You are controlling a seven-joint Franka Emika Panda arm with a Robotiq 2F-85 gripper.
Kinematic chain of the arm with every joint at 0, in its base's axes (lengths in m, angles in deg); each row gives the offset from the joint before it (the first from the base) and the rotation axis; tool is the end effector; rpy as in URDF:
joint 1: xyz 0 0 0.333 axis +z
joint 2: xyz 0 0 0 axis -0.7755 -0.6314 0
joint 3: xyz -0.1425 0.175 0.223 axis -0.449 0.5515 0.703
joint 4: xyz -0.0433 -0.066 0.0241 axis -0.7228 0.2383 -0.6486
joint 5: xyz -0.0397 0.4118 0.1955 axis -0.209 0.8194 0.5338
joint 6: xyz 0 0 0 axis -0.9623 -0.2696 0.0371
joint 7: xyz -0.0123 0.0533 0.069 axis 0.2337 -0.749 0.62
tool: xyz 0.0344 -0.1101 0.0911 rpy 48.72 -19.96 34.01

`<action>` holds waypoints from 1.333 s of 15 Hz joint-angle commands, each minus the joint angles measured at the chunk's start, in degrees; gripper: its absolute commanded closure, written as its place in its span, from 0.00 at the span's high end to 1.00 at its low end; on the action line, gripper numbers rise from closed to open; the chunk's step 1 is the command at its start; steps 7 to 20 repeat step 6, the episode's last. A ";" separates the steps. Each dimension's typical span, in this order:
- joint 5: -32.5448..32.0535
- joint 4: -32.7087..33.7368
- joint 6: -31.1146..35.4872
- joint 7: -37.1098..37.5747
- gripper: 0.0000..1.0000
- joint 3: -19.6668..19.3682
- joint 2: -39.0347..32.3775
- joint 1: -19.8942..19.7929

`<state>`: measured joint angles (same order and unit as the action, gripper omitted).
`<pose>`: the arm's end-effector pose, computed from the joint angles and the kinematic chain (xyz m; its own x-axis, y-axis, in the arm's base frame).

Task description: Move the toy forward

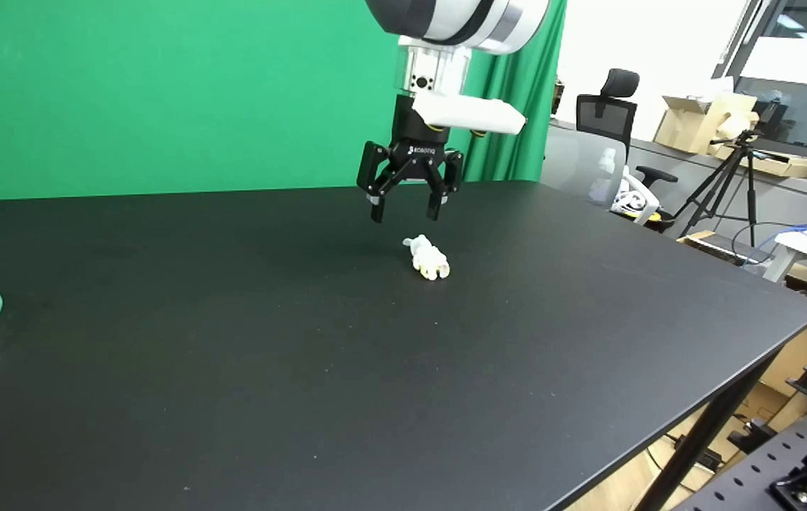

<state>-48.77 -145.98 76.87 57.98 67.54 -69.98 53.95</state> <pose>0.6028 0.0528 0.1035 0.9962 0.0866 -0.0020 0.0864 -0.9951 -0.0484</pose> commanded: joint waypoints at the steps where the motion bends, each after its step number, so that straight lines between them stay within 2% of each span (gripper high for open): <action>1: -5.46 -7.45 2.81 6.73 1.00 -1.89 7.24 3.15; 6: -12.47 -11.58 2.73 11.83 1.00 -2.67 11.67 5.44; 20: -12.47 -11.58 2.73 11.83 1.00 -2.67 11.67 5.44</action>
